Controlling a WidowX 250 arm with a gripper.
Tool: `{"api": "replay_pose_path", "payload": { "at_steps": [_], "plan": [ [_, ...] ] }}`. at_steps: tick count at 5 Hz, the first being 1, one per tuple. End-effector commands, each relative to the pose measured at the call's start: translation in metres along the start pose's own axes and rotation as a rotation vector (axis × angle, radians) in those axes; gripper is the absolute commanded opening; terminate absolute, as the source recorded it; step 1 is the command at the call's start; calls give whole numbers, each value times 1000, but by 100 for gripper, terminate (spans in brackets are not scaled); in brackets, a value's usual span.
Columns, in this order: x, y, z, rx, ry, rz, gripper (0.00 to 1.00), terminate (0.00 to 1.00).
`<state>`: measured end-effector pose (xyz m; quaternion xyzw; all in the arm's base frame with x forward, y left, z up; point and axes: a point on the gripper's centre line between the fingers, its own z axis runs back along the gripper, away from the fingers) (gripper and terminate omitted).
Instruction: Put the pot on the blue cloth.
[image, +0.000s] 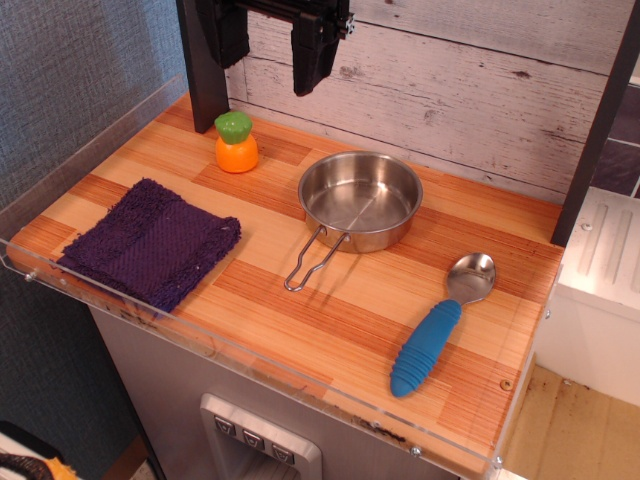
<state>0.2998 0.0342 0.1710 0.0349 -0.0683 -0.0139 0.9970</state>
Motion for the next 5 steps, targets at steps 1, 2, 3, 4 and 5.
{"api": "replay_pose_path", "payload": {
  "at_steps": [1, 2, 3, 4, 5],
  "plan": [
    [0, 0, 0, 0, 0, 0, 100, 0],
    [6, -21, -2, -8, -65, -11, 100, 0],
    [15, -45, -13, -26, -116, -61, 100, 0],
    [26, -68, -31, -30, -132, -74, 100, 0],
    [37, -79, -60, -43, -111, -71, 100, 0]
  ]
}}
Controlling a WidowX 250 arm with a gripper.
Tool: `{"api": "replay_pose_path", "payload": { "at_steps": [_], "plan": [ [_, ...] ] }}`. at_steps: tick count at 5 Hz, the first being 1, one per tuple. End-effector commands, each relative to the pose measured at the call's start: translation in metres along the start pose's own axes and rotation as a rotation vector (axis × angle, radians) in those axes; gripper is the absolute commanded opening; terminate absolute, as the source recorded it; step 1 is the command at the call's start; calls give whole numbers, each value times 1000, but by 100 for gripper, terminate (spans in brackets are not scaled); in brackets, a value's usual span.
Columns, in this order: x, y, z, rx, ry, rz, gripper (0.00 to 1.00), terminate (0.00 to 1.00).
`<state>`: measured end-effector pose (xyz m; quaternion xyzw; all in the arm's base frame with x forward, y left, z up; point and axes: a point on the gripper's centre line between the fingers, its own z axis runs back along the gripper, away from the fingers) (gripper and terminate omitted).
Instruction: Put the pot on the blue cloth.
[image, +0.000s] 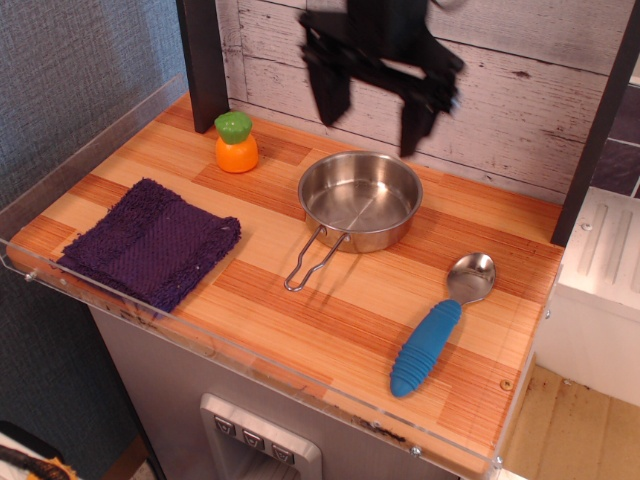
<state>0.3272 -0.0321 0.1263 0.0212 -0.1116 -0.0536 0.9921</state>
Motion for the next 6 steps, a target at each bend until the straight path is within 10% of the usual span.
{"api": "replay_pose_path", "payload": {
  "at_steps": [1, 4, 5, 6],
  "plan": [
    [20, -11, -48, -29, 10, -7, 100, 0],
    [27, -13, -109, -22, 121, -28, 100, 0],
    [28, -17, -116, 0, 127, -50, 0, 0],
    [30, -15, -110, -2, 123, -46, 0, 0]
  ]
}}
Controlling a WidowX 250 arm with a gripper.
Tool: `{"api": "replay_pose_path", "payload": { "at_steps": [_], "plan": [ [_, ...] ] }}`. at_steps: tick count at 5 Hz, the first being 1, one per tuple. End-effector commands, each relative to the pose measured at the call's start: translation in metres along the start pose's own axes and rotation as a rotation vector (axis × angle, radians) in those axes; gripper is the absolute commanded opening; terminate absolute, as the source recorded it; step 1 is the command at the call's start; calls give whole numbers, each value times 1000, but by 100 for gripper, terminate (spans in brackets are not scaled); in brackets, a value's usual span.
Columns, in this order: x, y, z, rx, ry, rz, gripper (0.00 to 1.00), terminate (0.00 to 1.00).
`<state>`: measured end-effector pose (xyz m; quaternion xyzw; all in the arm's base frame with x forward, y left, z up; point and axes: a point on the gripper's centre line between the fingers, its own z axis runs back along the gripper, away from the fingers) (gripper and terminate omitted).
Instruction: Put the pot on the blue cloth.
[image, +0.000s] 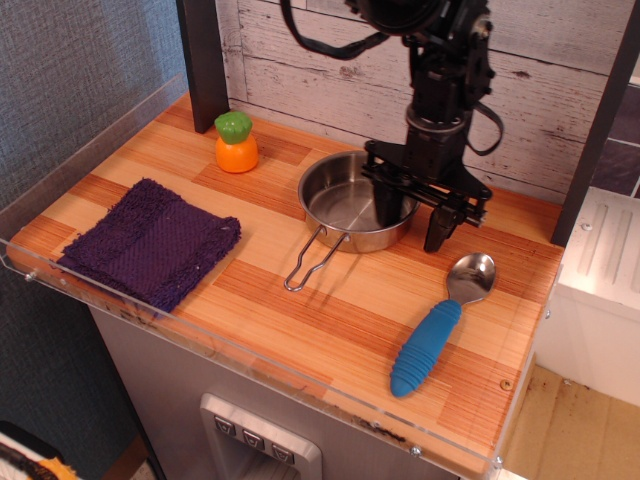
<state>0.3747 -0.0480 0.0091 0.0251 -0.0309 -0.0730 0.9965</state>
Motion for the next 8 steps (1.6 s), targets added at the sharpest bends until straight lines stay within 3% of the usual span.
{"api": "replay_pose_path", "payload": {
  "at_steps": [1, 2, 3, 4, 5, 6, 8],
  "plan": [
    [5, 3, 22, 1, -46, 5, 0, 0],
    [4, 3, 31, -9, -54, 31, 0, 0],
    [6, 3, 55, -46, -77, 74, 0, 0],
    [-4, 5, 93, -45, -84, 63, 0, 0],
    [-29, 18, 116, -12, -56, 106, 0, 0],
    [-68, 41, 125, 16, -25, 205, 0, 0],
    [-116, 78, 107, 68, -7, 328, 0, 0]
  ]
}}
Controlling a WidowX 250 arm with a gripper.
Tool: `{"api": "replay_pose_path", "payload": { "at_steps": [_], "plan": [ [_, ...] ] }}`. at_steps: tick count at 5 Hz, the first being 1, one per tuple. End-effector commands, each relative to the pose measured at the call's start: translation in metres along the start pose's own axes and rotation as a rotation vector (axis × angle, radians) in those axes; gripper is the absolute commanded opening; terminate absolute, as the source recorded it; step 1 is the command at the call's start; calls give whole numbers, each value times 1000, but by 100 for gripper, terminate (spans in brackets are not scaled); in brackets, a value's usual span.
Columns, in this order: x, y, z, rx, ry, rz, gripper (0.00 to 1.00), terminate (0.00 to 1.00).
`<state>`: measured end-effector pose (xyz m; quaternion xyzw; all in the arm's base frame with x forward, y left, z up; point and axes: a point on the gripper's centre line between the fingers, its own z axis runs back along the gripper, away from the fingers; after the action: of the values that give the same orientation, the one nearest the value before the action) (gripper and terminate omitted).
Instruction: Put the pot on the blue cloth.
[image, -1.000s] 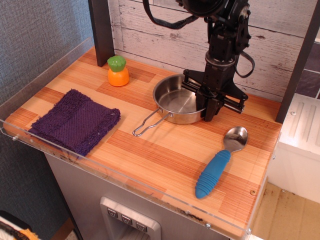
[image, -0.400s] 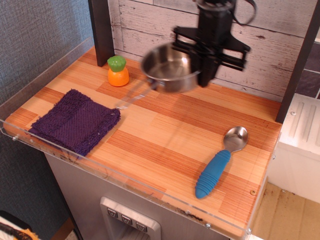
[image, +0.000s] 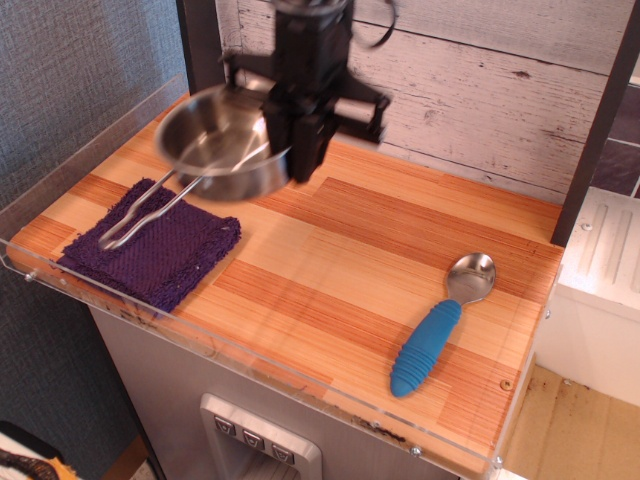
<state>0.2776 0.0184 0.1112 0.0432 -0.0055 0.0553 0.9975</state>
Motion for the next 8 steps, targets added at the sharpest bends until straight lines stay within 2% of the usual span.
{"api": "replay_pose_path", "payload": {
  "at_steps": [1, 2, 5, 7, 8],
  "plan": [
    [-9, 36, -11, 36, -86, 121, 0, 0],
    [-10, 51, -21, 42, -94, 195, 0, 0],
    [-17, 79, -38, 76, -18, 296, 0, 0],
    [-18, 93, -44, 79, 7, 328, 0, 0],
    [-16, 94, -45, 61, 5, 342, 100, 0]
  ]
}}
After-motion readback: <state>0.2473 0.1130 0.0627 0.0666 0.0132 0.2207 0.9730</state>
